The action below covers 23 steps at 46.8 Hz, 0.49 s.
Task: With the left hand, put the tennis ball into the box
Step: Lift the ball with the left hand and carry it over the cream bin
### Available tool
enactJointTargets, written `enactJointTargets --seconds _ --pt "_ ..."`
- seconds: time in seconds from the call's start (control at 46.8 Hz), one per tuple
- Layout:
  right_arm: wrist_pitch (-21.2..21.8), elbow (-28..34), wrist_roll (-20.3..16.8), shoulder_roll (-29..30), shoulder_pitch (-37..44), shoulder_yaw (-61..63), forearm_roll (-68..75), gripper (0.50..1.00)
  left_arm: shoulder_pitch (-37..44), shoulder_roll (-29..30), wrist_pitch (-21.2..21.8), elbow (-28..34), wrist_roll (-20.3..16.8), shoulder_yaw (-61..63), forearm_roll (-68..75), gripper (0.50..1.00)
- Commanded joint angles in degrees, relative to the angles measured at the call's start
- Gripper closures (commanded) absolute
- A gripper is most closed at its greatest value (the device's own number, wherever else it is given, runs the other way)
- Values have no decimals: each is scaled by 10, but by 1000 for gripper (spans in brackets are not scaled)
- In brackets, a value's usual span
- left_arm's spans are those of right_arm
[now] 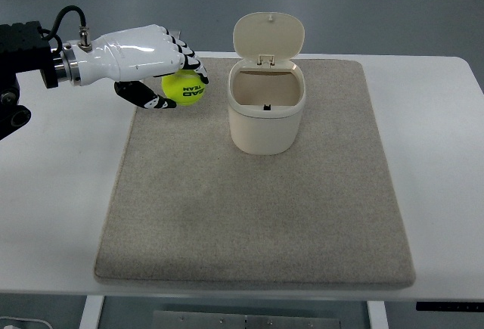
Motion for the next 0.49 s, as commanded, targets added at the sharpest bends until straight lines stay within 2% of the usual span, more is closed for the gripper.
enactJointTargets --seconds 0.0,0.128,0.257,0.47 --pt "0 0 0 0 0 0 0 562 -14 -4 -3 -14 -1 4 0 1000" --pt "0 0 0 0 0 0 0 562 -46 -13 -3 -23 0 20 1 1000" --pt "0 0 0 0 0 0 -1 562 -79 -49 -4 -16 0 35 2 1000" --pt "0 0 0 0 0 0 0 560 -104 -124 -5 43 3 61 14 1000"
